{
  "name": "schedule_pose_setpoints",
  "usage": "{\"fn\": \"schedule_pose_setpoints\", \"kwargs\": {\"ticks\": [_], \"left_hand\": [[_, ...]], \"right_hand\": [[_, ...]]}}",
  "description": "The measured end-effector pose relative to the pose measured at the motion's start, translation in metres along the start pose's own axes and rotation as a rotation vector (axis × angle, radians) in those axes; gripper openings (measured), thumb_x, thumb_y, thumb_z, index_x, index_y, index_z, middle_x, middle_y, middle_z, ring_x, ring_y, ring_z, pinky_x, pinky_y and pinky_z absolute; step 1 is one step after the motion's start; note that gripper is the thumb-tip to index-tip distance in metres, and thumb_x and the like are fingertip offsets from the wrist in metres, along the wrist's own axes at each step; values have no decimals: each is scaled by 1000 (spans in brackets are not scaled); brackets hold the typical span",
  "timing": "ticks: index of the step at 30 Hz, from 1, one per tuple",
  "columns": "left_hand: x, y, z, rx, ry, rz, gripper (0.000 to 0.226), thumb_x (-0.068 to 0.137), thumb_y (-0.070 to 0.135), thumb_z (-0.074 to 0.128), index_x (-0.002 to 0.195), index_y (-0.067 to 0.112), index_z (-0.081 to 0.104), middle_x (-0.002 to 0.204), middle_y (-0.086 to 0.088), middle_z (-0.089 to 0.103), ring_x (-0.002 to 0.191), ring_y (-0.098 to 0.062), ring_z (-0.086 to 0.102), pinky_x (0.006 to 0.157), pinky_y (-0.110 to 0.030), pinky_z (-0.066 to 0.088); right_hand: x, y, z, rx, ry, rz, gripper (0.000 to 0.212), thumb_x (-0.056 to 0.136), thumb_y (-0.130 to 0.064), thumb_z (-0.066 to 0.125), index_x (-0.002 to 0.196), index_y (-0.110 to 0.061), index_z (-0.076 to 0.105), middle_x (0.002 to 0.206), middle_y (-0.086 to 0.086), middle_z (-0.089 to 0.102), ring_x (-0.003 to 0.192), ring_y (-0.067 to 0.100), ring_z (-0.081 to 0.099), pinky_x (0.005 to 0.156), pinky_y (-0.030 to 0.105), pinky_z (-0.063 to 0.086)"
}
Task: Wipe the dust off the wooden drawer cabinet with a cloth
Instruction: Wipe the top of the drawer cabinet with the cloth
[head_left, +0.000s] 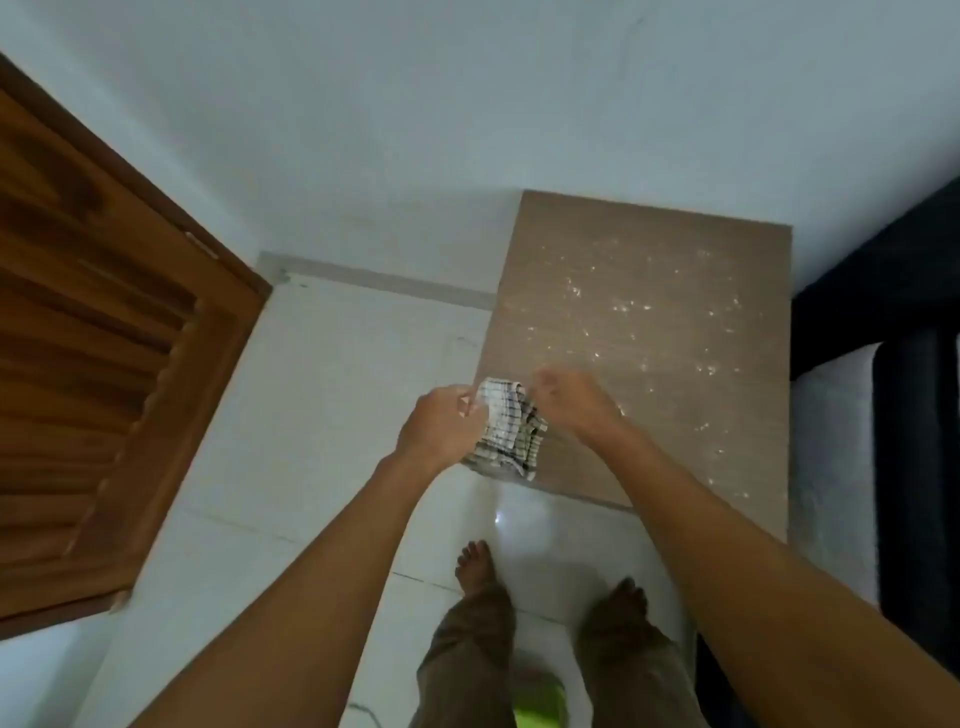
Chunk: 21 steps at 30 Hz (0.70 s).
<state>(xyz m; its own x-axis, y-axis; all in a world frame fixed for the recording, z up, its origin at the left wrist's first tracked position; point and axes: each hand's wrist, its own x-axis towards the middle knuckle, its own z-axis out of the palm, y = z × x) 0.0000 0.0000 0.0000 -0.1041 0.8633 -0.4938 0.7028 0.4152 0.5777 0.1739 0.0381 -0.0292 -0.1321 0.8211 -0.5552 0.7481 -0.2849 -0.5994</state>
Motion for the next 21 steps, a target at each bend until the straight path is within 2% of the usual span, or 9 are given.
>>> {"fn": "schedule_pose_setpoints", "kwargs": {"ticks": [2,5,9,12,14,16,18,21], "left_hand": [[11,-12,18,27,-63,-35,37,92,25,59,125,10,62,115,-6,66,94,-15,56,91,-34,48],[27,-39,48,80,-86,-81,39,91,27,58,129,17,59,119,-5,64,100,-22,62,88,-34,53],[48,-61,70,173,-23,-106,33,88,33,59,117,19,62,101,-3,57,88,-21,62,75,-37,57],[57,-66,77,183,17,-102,29,88,30,62,114,19,63,102,-4,55,89,-22,61,72,-37,56],[63,-69,78,116,23,-111,21,87,29,62,105,18,67,94,-2,60,82,-20,63,70,-38,59],[66,-70,74,-5,12,-134,14,88,26,63,94,15,70,80,3,63,71,-15,64,65,-34,59],[69,-70,66,-153,-15,-168,15,90,27,63,93,14,70,75,7,63,68,-10,63,60,-26,55],[76,-65,48,-369,-89,-209,20,92,27,60,101,11,68,90,-2,70,80,-15,68,65,-23,55]], "right_hand": [[9,11,20,10,16,55,34,96,-31,49,126,-19,60,123,6,64,105,22,58,87,36,46],[15,26,58,78,71,155,36,93,-38,53,125,-25,57,120,3,63,108,25,59,90,40,48],[28,30,91,129,202,237,48,83,-53,52,122,-25,54,117,2,62,107,25,59,90,44,50],[32,22,102,295,258,283,38,85,-47,62,111,-19,58,101,-4,65,91,17,61,77,31,48],[35,17,105,420,258,300,25,88,-39,63,94,-15,62,81,-5,63,72,12,59,64,25,42],[35,11,105,457,235,266,25,92,-35,61,81,-14,61,70,-5,59,59,7,53,54,21,37],[32,4,102,490,194,201,25,94,-34,59,84,-12,66,73,-1,65,60,6,56,49,17,40],[24,-9,90,570,166,99,20,95,-35,58,90,-18,69,80,-4,70,66,3,64,53,13,45]]}}
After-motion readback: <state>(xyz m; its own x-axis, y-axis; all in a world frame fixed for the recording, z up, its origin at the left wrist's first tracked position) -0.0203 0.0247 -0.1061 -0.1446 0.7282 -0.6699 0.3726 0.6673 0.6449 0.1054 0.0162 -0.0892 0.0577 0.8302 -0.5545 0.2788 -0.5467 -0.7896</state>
